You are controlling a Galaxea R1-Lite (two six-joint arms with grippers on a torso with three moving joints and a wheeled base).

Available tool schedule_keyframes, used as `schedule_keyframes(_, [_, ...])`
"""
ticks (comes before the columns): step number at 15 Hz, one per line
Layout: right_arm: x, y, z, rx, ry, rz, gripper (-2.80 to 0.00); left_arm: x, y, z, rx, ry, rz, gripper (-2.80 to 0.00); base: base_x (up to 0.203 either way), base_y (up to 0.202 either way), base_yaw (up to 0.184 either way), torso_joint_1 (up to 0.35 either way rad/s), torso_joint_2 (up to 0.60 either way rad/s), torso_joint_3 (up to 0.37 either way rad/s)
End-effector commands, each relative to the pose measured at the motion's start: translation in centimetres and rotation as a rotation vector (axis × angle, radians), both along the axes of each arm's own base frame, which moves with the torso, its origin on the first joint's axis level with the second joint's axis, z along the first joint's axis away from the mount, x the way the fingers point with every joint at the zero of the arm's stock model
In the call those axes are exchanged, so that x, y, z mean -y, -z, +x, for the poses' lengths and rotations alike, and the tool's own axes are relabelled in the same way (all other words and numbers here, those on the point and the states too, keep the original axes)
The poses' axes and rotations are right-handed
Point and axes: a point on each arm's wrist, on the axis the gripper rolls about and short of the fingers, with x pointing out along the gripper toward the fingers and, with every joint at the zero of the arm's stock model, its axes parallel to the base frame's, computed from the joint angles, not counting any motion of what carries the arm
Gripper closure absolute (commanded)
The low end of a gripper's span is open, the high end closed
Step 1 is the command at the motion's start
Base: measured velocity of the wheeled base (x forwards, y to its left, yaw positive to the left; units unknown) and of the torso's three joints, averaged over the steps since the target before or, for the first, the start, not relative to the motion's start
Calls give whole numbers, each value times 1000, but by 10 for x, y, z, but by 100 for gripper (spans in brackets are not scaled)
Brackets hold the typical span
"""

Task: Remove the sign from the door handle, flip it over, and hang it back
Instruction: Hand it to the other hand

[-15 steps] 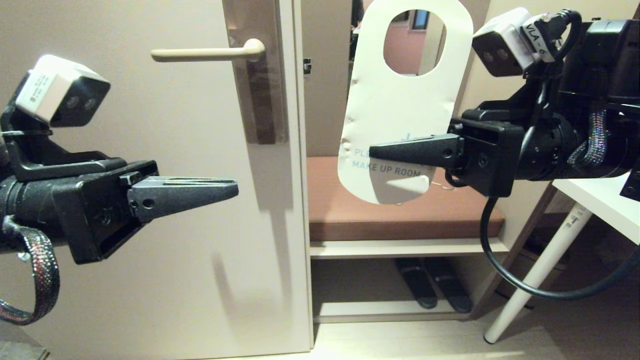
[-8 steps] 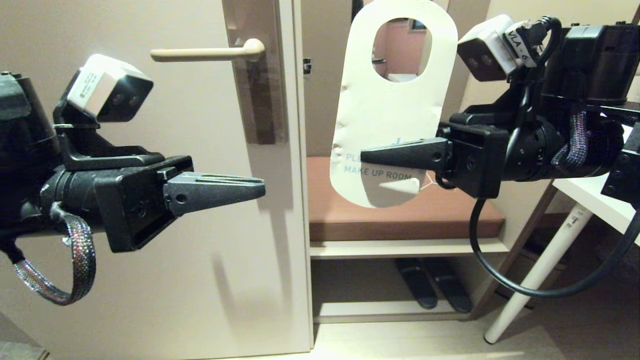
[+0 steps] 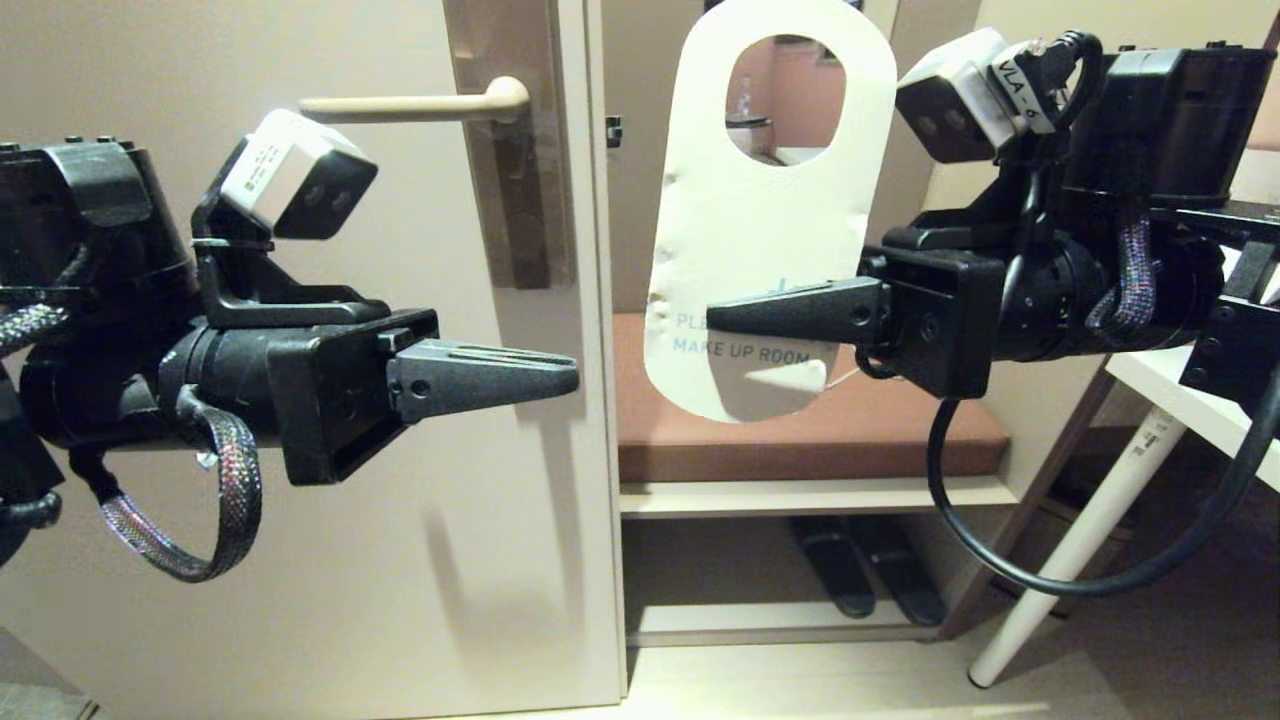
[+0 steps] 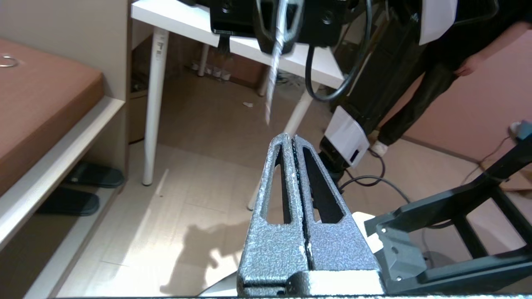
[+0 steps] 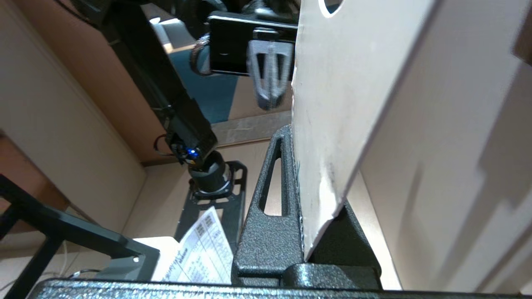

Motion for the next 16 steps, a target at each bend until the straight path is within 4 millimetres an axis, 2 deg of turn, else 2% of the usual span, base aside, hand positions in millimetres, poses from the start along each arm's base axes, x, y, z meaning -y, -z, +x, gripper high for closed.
schedule_keyframes(1, [-3, 0, -1, 2, -16, 2, 0, 3, -1, 2, -1, 14, -3, 0, 0, 0, 0, 0, 0, 0])
schedule_keyframes(10, [-7, 2, 1, -3, -22, -1, 0, 5, -2, 1, -3, 21, -4, 0, 0, 0, 0, 0, 0, 0])
schedule_keyframes(11, [-7, 2, 2, -4, -22, -2, 0, 5, -2, 1, -4, 21, -4, -280, 0, 0, 0, 0, 0, 0])
schedule_keyframes(16, [-7, 2, 2, -2, -22, 0, 0, 9, -2, -1, -1, 37, -5, -280, 0, 0, 0, 0, 0, 0])
